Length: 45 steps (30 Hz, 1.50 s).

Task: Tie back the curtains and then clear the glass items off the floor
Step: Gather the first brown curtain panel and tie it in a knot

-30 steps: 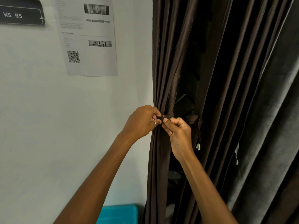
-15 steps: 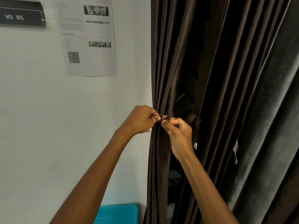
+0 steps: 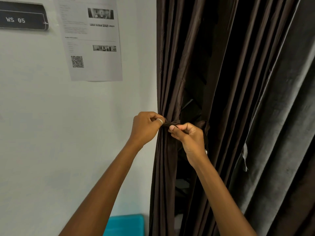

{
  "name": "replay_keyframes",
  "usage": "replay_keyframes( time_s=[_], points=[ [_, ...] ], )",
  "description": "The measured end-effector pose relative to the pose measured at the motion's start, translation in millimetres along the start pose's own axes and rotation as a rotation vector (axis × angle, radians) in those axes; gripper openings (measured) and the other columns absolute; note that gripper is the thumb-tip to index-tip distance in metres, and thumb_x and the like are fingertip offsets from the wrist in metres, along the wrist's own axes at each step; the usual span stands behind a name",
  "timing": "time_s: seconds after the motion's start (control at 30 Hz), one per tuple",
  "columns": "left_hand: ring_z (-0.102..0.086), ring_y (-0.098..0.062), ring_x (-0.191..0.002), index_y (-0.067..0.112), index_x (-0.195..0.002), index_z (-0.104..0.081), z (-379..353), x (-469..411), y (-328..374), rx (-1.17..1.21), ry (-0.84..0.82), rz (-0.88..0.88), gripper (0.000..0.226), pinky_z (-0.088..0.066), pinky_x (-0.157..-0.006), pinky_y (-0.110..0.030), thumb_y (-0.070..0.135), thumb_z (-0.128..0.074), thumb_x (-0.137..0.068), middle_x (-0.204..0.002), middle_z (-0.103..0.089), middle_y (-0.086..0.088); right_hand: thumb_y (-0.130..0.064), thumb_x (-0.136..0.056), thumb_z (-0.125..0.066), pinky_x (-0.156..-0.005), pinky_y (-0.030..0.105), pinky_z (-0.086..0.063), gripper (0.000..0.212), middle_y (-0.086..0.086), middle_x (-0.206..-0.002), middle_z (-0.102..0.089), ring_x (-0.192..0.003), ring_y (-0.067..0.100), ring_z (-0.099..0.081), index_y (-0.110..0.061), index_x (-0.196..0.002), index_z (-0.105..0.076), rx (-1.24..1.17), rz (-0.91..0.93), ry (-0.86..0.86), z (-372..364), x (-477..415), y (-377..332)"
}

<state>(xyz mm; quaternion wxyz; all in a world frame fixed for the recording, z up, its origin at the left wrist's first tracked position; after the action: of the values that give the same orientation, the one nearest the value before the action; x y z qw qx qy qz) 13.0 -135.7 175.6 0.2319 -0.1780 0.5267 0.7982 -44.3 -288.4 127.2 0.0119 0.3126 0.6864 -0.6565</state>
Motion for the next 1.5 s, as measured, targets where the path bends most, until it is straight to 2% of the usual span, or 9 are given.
replay_keyframes(
  time_s=[0.2, 0.33, 0.43, 0.57, 0.7, 0.87, 1.07, 1.33, 1.5],
  points=[
    [-0.063, -0.01, -0.076, 0.025, -0.087, -0.072, 7.4, 2.8, -1.4, 0.086, 0.088, 0.08, 0.017, -0.048, -0.066, -0.016, 0.016, -0.061, -0.096, -0.079, -0.067, 0.013, -0.008, -0.09, -0.074, -0.088, 0.039, -0.062, 0.003, 0.008, -0.089, -0.079, -0.091, 0.02, -0.077, -0.007, -0.088, -0.072, 0.086, 0.001, 0.011, 11.5, 1.8, 3.3],
    [-0.059, -0.011, -0.066, 0.019, -0.093, -0.075, 16.3, 6.7, -10.1, 0.096, 0.155, 0.095, 0.014, -0.061, -0.071, -0.034, 0.017, -0.061, -0.096, -0.072, -0.064, 0.01, -0.009, -0.091, -0.074, -0.087, 0.043, -0.062, 0.006, 0.01, -0.086, -0.078, -0.088, 0.023, -0.077, -0.006, -0.085, -0.071, 0.124, -0.007, 0.048, 26.9, -2.7, 3.9],
    [-0.058, -0.008, -0.061, 0.019, -0.094, -0.075, 17.3, 14.4, -15.9, 0.095, 0.197, 0.084, 0.013, -0.063, -0.071, -0.041, 0.019, -0.062, -0.096, -0.067, -0.061, 0.012, -0.008, -0.09, -0.075, -0.086, 0.044, -0.062, 0.008, 0.008, -0.082, -0.078, -0.086, 0.023, -0.077, -0.007, -0.083, -0.071, 0.142, -0.002, 0.059, 32.1, -5.9, 2.1],
    [-0.058, 0.003, -0.055, 0.017, -0.098, -0.074, 17.2, 18.4, -18.7, 0.099, 0.178, 0.076, 0.014, -0.063, -0.064, -0.036, 0.022, -0.061, -0.098, -0.066, -0.06, 0.009, -0.012, -0.091, -0.075, -0.086, 0.045, -0.063, 0.009, 0.006, -0.081, -0.078, -0.084, 0.02, -0.077, -0.007, -0.085, -0.07, 0.189, -0.022, 0.067, 29.1, -7.2, 5.4],
    [-0.065, -0.011, -0.066, 0.016, -0.101, -0.072, 18.0, 16.2, -16.9, 0.094, 0.124, 0.068, 0.015, -0.062, -0.064, -0.028, 0.025, -0.059, -0.1, -0.073, -0.063, 0.007, -0.015, -0.09, -0.076, -0.086, 0.047, -0.062, 0.01, 0.006, -0.082, -0.078, -0.083, 0.021, -0.077, -0.01, -0.085, -0.069, 0.218, -0.032, 0.08, 25.6, -10.4, 9.8],
    [-0.069, -0.015, -0.073, 0.023, -0.101, -0.067, 4.9, 15.9, -17.3, 0.12, 0.08, 0.078, 0.009, -0.063, -0.072, -0.036, 0.028, -0.06, -0.099, -0.083, -0.066, 0.01, -0.017, -0.092, -0.075, -0.084, 0.044, -0.063, 0.008, 0.004, -0.086, -0.077, -0.085, 0.017, -0.077, -0.012, -0.088, -0.07, 0.223, -0.051, 0.12, 23.0, -9.6, 17.7],
    [-0.071, -0.011, -0.073, 0.024, -0.124, -0.056, -17.4, 22.2, -27.9, 0.156, -0.009, 0.093, 0.028, -0.063, -0.075, -0.037, 0.033, -0.061, -0.098, -0.097, -0.066, 0.012, -0.02, -0.096, -0.07, -0.081, 0.035, -0.064, 0.005, 0.001, -0.095, -0.075, -0.085, 0.012, -0.076, -0.017, -0.101, -0.071, 0.269, -0.101, 0.122, 23.0, -5.0, 27.0],
    [-0.071, -0.007, -0.073, 0.027, -0.113, -0.064, -46.0, 29.2, -45.2, 0.148, -0.215, 0.066, 0.017, -0.062, -0.075, -0.033, 0.033, -0.062, -0.097, -0.088, -0.069, 0.015, -0.022, -0.098, -0.067, -0.078, 0.034, -0.064, 0.008, -0.004, -0.095, -0.075, -0.083, 0.008, -0.075, -0.021, -0.105, -0.07, 0.441, -0.115, 0.149, 32.8, 7.7, 32.1],
    [-0.07, -0.004, -0.072, 0.036, -0.097, -0.065, -68.3, 37.4, -50.7, 0.183, -0.3, 0.049, 0.01, -0.061, -0.073, -0.027, 0.026, -0.061, -0.097, -0.083, -0.071, 0.014, -0.025, -0.097, -0.066, -0.084, 0.04, -0.062, 0.008, -0.01, -0.085, -0.074, -0.086, 0.007, -0.073, -0.031, -0.094, -0.071, 0.617, -0.103, 0.303, 63.5, 18.0, 35.0]
  ],
)
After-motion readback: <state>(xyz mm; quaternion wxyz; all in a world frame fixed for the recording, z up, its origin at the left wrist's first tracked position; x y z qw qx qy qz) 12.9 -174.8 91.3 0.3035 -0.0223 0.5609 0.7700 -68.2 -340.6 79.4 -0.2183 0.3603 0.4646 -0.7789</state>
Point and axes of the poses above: each hand's wrist, its own x-axis away from the middle knuckle, its own z-axis out of the back of the hand, y = z × x, the point moved 3 cm from there along -x, towards the middle knuckle
